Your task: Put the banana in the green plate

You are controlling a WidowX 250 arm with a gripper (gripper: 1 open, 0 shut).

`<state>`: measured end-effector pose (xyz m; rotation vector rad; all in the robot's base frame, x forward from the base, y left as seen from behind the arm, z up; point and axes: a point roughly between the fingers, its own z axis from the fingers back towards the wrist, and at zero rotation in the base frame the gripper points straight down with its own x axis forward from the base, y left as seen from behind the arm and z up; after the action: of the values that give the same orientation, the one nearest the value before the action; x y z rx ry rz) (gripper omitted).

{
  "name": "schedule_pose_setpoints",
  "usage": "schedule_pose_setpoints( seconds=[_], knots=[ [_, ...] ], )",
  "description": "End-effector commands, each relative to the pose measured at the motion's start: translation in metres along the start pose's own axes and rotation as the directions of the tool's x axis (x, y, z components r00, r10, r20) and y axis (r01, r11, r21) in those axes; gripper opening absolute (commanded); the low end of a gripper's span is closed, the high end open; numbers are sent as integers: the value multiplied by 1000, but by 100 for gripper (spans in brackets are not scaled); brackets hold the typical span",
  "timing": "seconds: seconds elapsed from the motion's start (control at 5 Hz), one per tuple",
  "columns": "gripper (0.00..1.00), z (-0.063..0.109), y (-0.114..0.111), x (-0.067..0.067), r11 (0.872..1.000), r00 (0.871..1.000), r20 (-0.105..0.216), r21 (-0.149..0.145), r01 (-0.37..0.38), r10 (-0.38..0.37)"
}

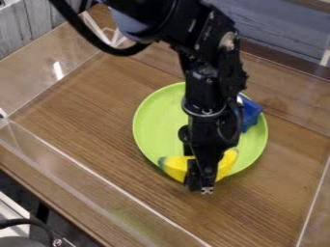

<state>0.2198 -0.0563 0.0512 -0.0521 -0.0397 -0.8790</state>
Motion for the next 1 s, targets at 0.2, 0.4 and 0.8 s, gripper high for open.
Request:
schedule_pose_setpoints(
  seconds=[0.2,0.4,0.8],
  knots=[
    [0,15,9,2,999,999,47,49,-6,4],
    [0,12,11,-3,999,999,49,50,3,-5],
    [100,7,12,-12,998,998,52,52,31,-34]
  ],
)
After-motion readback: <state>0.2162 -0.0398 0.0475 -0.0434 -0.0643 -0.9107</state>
